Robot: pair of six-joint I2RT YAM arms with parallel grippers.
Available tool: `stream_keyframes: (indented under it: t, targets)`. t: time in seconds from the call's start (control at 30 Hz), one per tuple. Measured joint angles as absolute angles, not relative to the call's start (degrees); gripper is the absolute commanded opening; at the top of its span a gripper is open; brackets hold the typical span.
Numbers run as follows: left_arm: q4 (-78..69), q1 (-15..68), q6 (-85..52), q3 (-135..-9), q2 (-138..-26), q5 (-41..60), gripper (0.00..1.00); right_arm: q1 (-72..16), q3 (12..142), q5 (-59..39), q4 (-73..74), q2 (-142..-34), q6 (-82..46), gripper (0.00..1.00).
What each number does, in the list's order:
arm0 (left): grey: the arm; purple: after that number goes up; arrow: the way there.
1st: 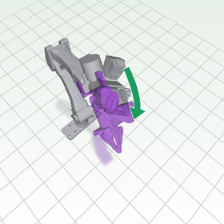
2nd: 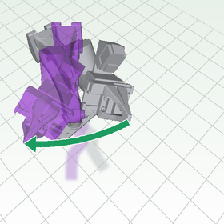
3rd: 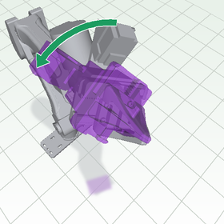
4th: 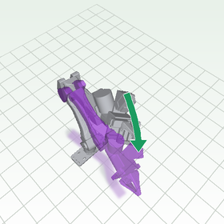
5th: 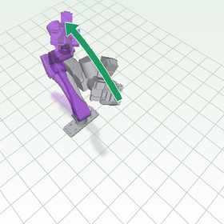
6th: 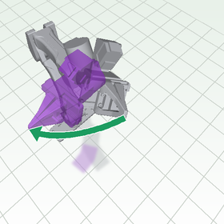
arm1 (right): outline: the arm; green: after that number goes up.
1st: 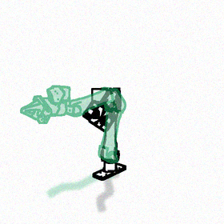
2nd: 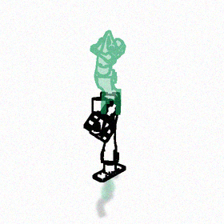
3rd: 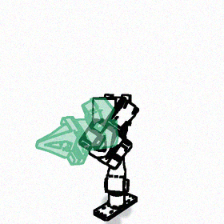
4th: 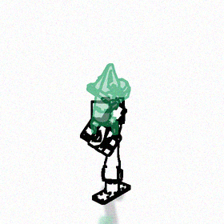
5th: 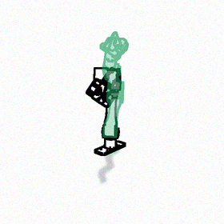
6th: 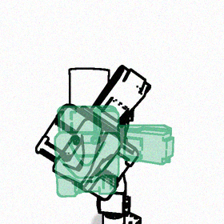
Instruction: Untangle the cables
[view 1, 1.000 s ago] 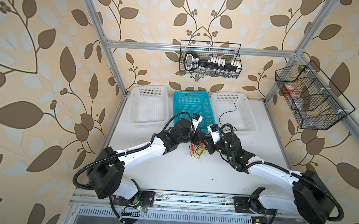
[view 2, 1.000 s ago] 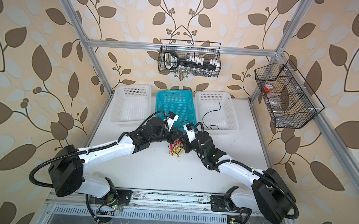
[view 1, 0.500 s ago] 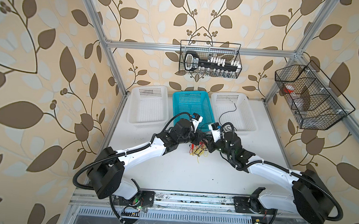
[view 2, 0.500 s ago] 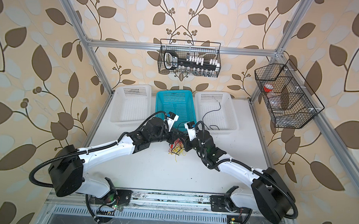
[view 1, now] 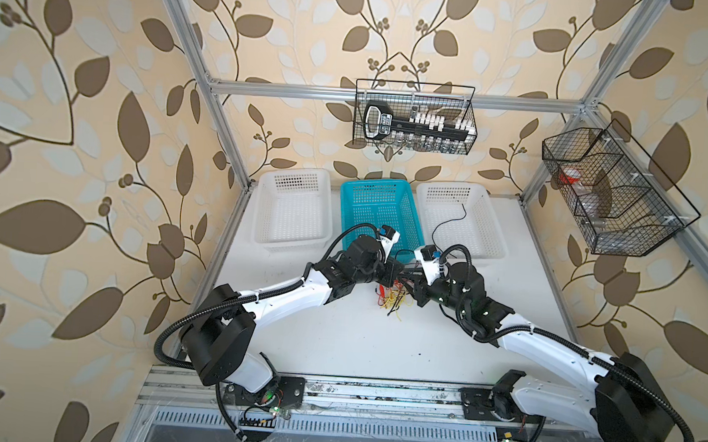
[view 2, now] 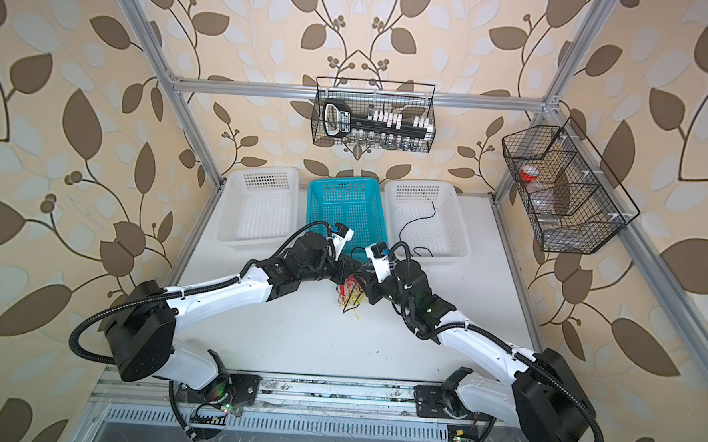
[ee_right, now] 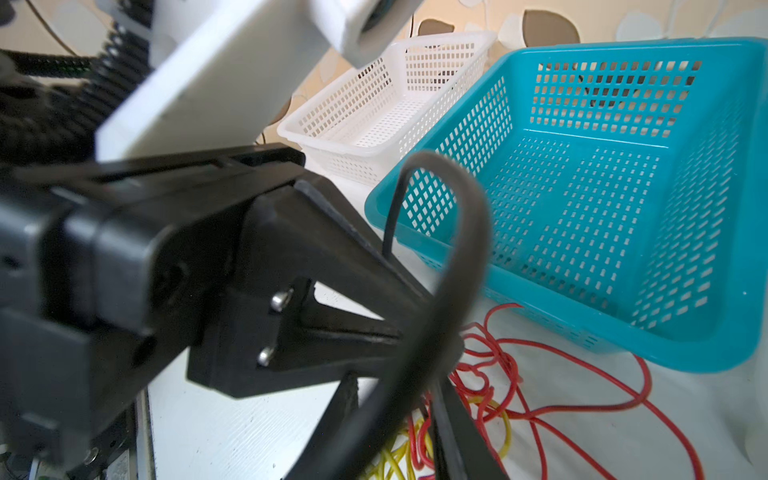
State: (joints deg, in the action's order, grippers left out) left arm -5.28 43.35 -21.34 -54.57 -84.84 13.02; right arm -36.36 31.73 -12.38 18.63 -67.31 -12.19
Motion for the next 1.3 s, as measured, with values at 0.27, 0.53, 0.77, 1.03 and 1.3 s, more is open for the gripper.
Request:
stream_keyframes:
  t: [0.27,0.53,0.77,1.03,1.3]
  targets:
    - [-4.93,42.65,-21.47,-54.57,-84.84,13.34,0.0,-36.71,31.97,-12.88,22.46,-73.19,-13.08,0.3]
    - [-5.82,42.81,-21.5,-54.57,-84.84,13.61,0.0,-36.97,31.99,-12.64,24.99,-75.46,-14.22,0.21]
    - [-6.26,42.78,-21.47,-54.54,-84.84,13.72,0.2,-36.95,31.99,-12.23,26.35,-75.46,-15.68,0.0]
    - [-10.24,42.63,-22.15,-51.75,-83.99,11.33,0.91,-34.61,31.57,-12.69,24.88,-75.29,-17.82,0.0]
    - [-9.32,43.18,-22.41,-46.35,-80.99,11.77,0.95,-32.25,30.89,-12.67,25.58,-72.6,-18.39,0.0]
